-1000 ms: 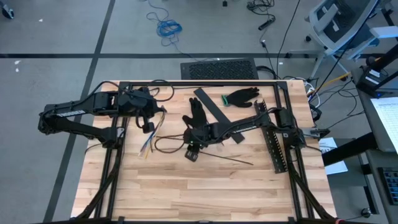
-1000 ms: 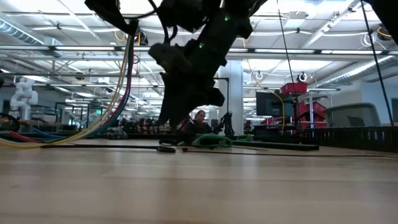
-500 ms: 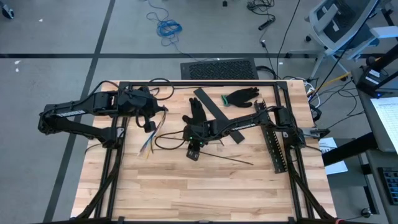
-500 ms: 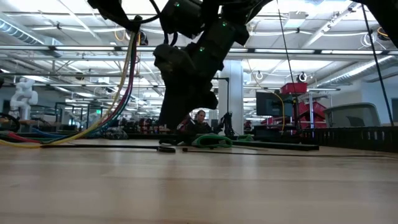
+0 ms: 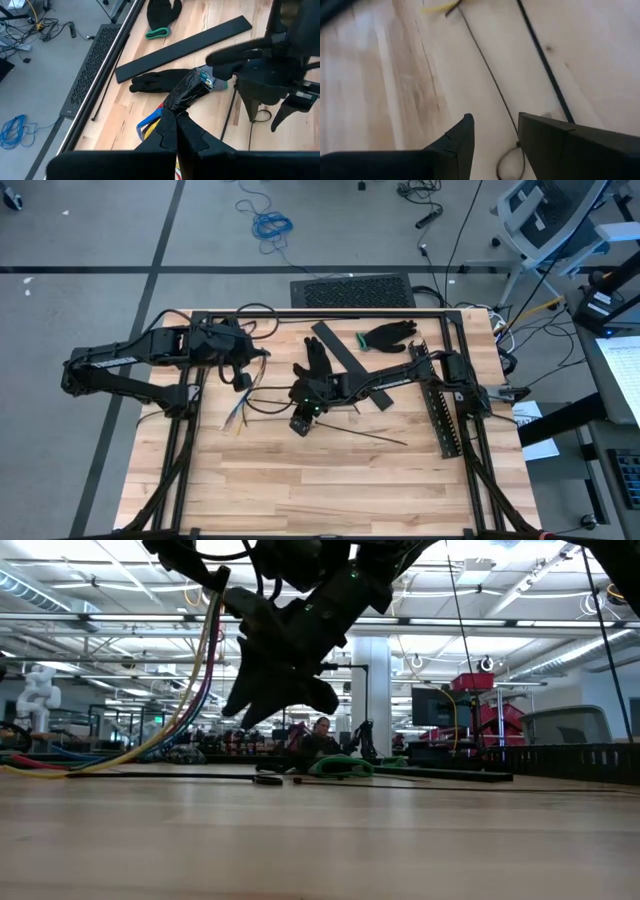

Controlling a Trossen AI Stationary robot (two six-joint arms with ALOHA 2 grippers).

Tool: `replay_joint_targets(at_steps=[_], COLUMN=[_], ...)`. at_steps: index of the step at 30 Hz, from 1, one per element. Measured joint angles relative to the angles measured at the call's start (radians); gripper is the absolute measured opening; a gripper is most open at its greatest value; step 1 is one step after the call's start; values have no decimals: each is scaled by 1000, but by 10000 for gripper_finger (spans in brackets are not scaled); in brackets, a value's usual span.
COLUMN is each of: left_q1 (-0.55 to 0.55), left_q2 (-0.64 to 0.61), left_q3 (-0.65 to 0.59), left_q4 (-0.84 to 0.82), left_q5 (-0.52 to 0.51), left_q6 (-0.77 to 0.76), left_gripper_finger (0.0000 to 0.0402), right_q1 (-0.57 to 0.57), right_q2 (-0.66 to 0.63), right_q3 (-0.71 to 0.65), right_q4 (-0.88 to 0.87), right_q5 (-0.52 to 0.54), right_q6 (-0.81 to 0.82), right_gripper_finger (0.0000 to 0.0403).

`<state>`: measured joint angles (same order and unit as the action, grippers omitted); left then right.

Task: Ziptie cables
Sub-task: Wrap the black zip tie on the cable

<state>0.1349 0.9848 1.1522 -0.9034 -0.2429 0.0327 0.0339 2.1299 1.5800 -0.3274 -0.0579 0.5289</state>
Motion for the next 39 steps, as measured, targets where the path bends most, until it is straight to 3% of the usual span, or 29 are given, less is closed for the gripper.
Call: replay_joint_targets(at_steps=[7,25,34,39], left_q1=[0,0,0,0], left_q2=[0,10,10,10], left_q3=[1,1,1,1], left_q4=[-5,-4,-4,-4], left_q5=[111,111,108,108], left_q6=[7,-2,-2,-2], left_gripper_finger=[0,0,0,0], right_q1=[1,6,7,15], right_q2=[36,87,138,140], right_q3=[-1,0,5,5], right_q4=[-39,4,34,8], right_q5=[6,89,101,116], right_q6=[-106,-194,-202,-205], right_gripper_finger=[141,139,111,66])
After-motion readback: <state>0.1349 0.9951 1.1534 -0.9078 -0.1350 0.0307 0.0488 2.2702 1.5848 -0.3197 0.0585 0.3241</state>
